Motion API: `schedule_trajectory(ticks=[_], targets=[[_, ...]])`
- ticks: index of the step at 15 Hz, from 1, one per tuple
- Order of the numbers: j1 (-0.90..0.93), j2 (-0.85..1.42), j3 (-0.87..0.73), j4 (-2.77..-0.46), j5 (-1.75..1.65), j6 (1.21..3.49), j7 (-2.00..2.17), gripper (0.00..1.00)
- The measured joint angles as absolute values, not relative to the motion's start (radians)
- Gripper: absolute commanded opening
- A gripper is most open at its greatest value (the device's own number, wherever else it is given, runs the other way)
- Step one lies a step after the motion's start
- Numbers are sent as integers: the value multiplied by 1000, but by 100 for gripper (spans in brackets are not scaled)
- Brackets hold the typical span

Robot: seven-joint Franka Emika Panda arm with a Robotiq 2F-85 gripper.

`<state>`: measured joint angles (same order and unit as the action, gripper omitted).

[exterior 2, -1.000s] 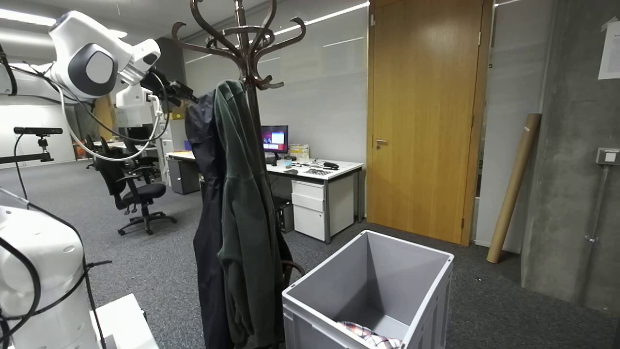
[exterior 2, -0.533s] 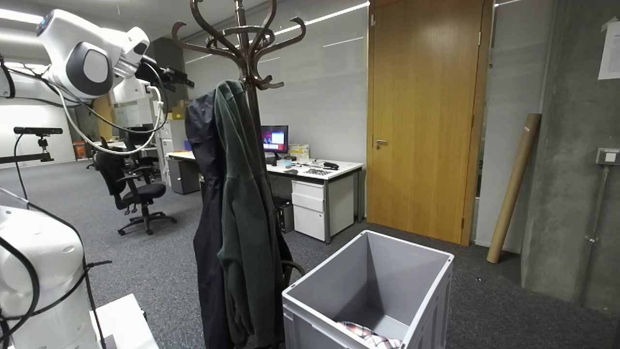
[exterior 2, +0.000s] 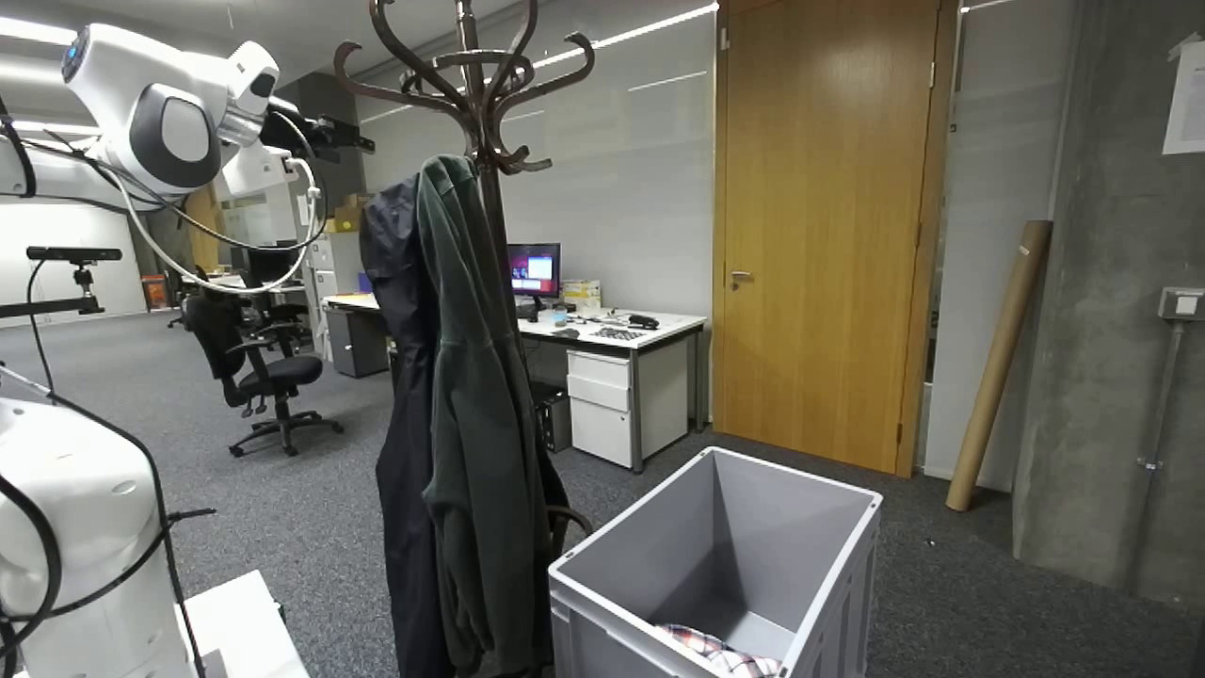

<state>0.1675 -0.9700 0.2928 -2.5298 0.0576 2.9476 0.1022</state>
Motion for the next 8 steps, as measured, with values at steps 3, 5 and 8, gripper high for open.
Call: schedule_trajectory(ticks=[3,5,8], targets=[[168,-970,293,-2530,58,2948,102,100],[166,-970,294,-2532,56,2946,102,100],[128,-971,305,-2529,52,2992,102,100]])
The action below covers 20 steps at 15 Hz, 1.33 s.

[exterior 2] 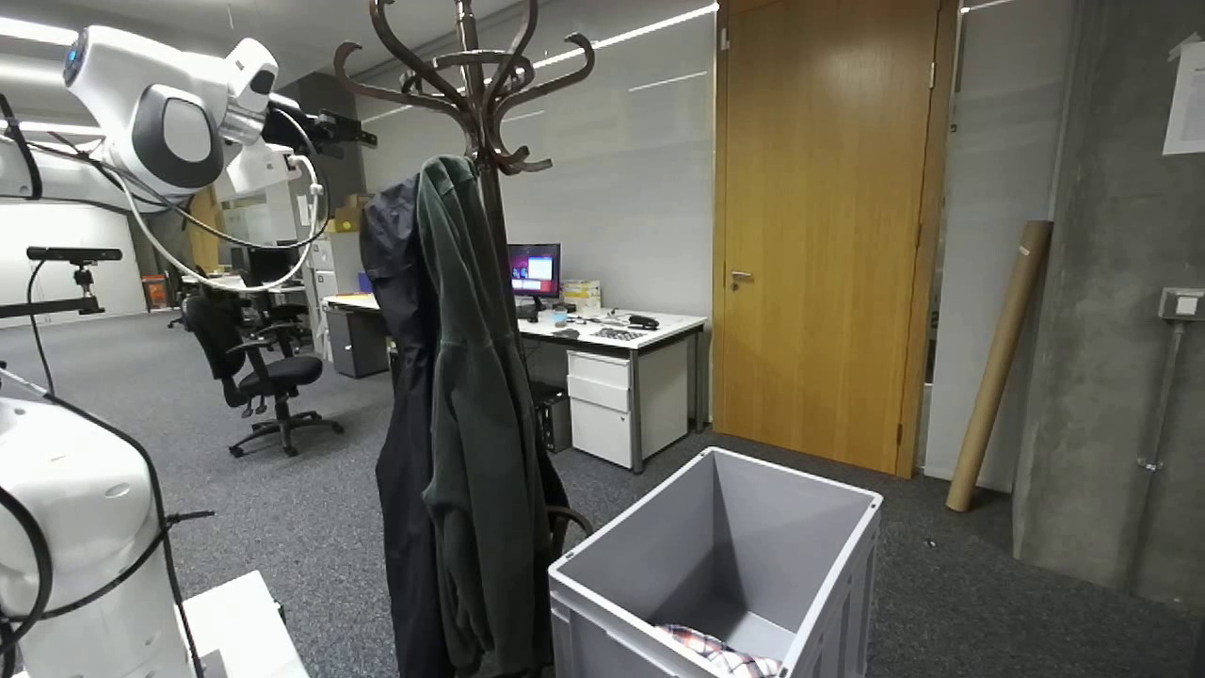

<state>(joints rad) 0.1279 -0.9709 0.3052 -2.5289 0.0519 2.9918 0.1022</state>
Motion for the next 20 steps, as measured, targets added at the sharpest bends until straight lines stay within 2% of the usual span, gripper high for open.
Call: schedule_trajectory(ticks=[9,16,20], targets=[[-67,-941,336,-2458,53,3255,116,100],[-108,-859,342,-2400,57,3453,117,100],[-108,-831,351,-2303,59,3458,117,100]])
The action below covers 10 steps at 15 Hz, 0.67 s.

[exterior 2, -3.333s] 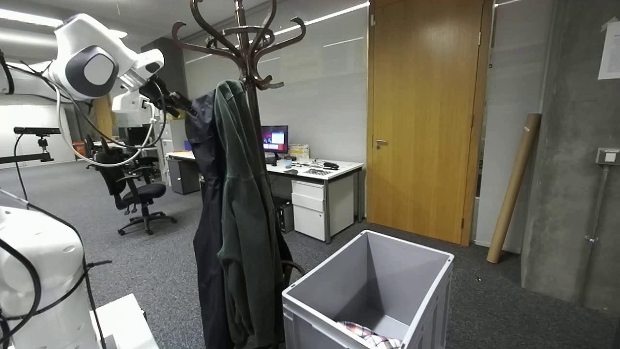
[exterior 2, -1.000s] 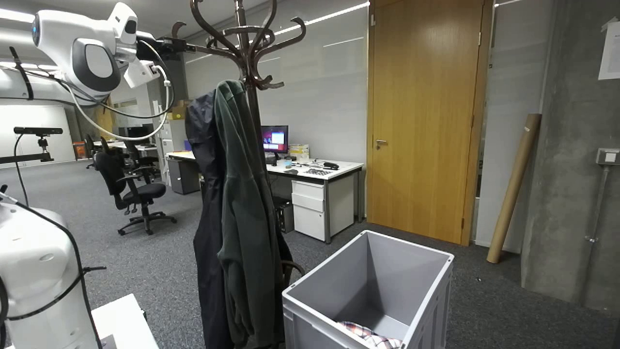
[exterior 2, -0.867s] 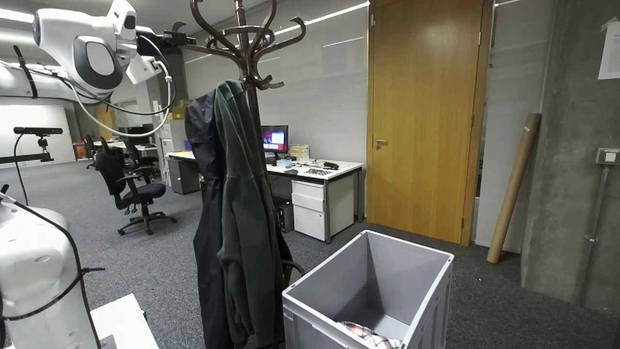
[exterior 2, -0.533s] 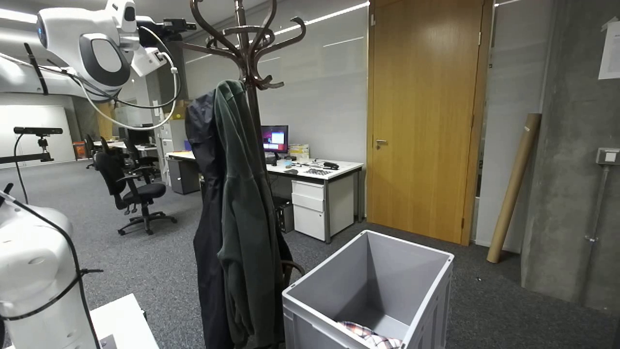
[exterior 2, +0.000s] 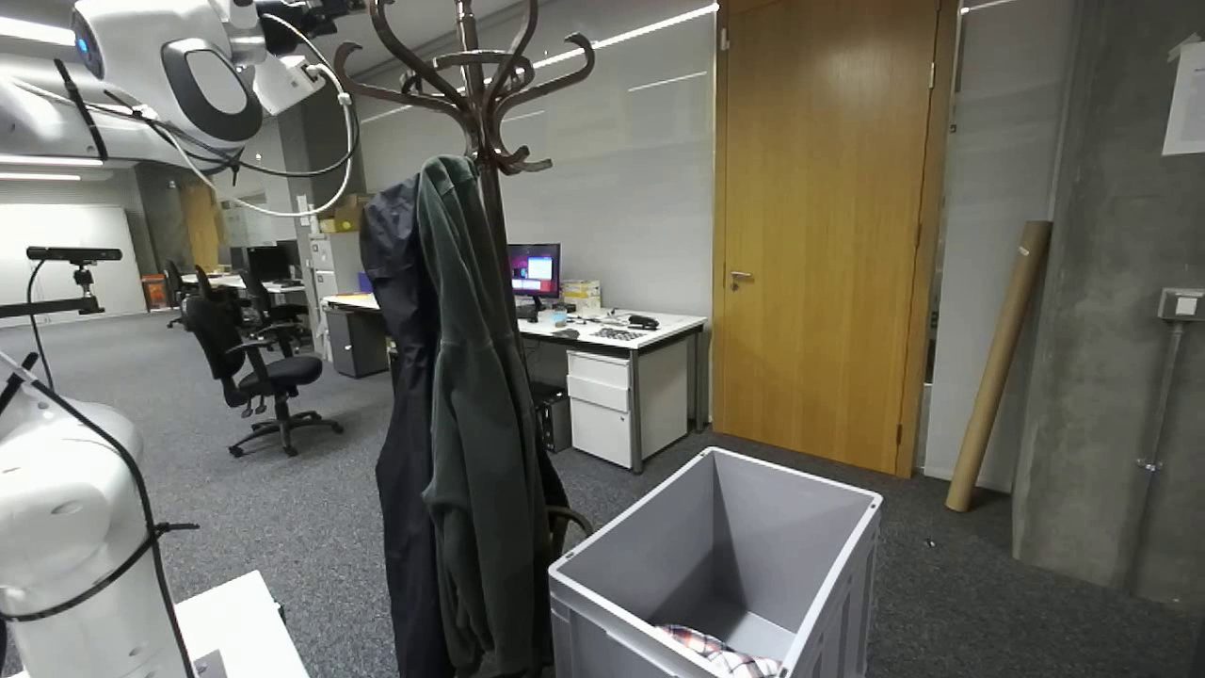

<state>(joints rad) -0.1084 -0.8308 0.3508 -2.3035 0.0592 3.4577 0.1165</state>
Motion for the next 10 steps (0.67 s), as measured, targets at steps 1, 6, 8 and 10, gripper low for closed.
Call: schedule_trajectory(ticks=[1,6,8,10], targets=[[-108,-827,354,-2278,59,3457,117,100],[-108,-803,366,-2191,59,3457,116,100],[-108,-792,366,-2179,59,3457,113,100],[-108,-780,366,-2178,59,3456,110,100]])
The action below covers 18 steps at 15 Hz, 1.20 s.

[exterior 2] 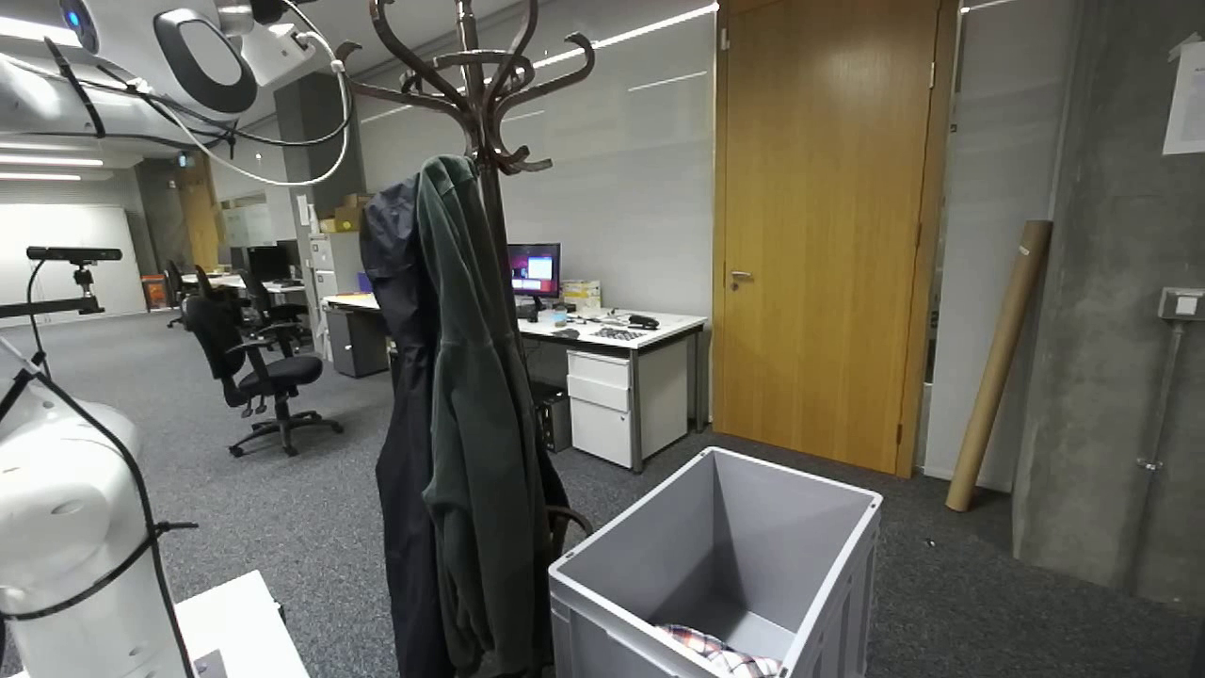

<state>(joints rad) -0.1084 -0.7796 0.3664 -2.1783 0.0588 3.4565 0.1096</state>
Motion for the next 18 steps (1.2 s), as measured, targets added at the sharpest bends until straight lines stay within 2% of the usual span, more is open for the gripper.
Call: schedule_trajectory(ticks=[18], targets=[[-114,-691,365,-2201,58,3456,91,100]])
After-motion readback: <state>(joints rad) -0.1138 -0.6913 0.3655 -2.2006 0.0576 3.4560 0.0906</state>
